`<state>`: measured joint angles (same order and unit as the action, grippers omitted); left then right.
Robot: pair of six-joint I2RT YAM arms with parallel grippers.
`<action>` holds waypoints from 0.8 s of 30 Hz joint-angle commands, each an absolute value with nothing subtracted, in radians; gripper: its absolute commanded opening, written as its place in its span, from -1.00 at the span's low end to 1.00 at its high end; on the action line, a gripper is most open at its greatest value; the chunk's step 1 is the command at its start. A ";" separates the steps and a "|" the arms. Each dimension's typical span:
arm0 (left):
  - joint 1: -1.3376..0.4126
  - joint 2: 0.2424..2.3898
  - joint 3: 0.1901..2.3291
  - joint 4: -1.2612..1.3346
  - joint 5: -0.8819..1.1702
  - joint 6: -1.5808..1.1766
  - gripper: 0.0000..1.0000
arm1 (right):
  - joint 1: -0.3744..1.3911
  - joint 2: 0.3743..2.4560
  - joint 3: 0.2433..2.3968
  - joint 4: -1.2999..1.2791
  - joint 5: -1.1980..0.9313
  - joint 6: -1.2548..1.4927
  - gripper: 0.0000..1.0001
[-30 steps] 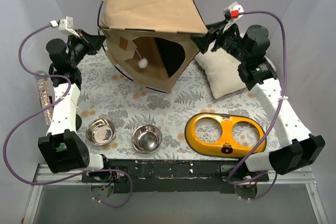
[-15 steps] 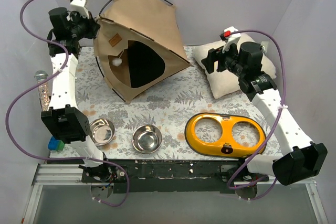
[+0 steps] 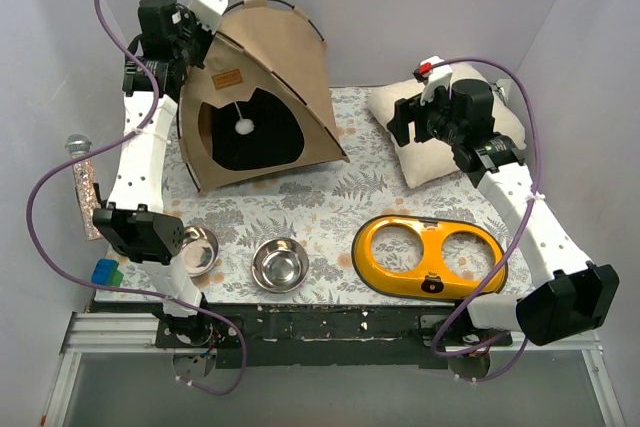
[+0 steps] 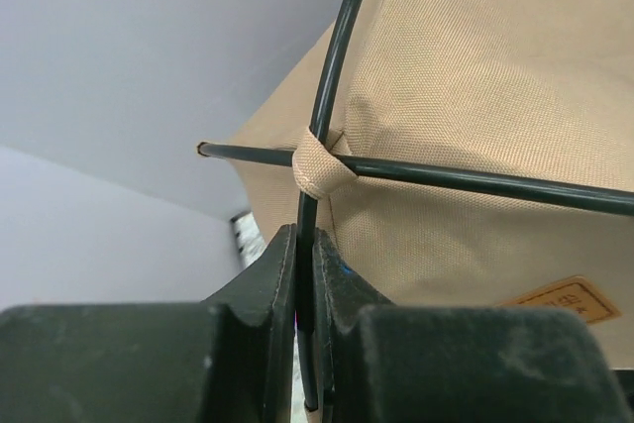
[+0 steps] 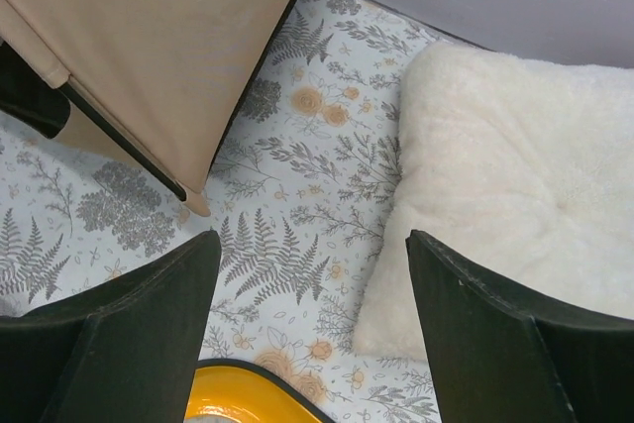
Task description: Set up the pet tent
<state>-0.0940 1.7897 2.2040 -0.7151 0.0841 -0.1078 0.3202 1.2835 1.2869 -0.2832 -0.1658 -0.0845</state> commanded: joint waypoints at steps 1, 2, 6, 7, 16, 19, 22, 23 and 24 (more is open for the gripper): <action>-0.078 1.735 2.123 -0.680 -0.066 -0.015 -1.00 | 0.314 1.292 1.333 -0.284 -0.192 -0.103 0.67; -0.077 1.720 2.062 -0.652 -0.064 -0.017 -1.00 | 0.314 1.298 1.332 -0.287 -0.199 -0.103 0.67; -0.078 1.704 1.919 -0.490 -0.072 0.018 -1.00 | 0.313 1.338 1.357 -0.311 -0.203 -0.135 0.67; -0.078 1.716 1.925 -0.480 -0.072 0.009 -0.93 | 0.311 1.351 1.374 -0.331 -0.198 -0.146 0.67; -0.083 1.681 1.976 -0.543 0.054 -0.139 0.96 | 0.272 1.482 1.471 -0.509 -0.006 -0.244 0.67; -0.080 1.689 2.051 -0.572 0.035 -0.190 0.96 | 0.242 1.538 1.497 -0.529 0.038 -0.271 0.68; -0.071 1.695 2.120 -0.583 0.020 -0.257 0.96 | 0.239 1.598 1.505 -0.506 0.043 -0.329 0.65; -0.066 1.690 2.126 -0.575 0.014 -0.300 0.96 | 0.244 1.617 1.502 -0.485 0.046 -0.354 0.64; -0.060 1.686 2.140 -0.581 -0.023 -0.331 0.96 | 0.247 1.643 1.502 -0.459 0.057 -0.389 0.64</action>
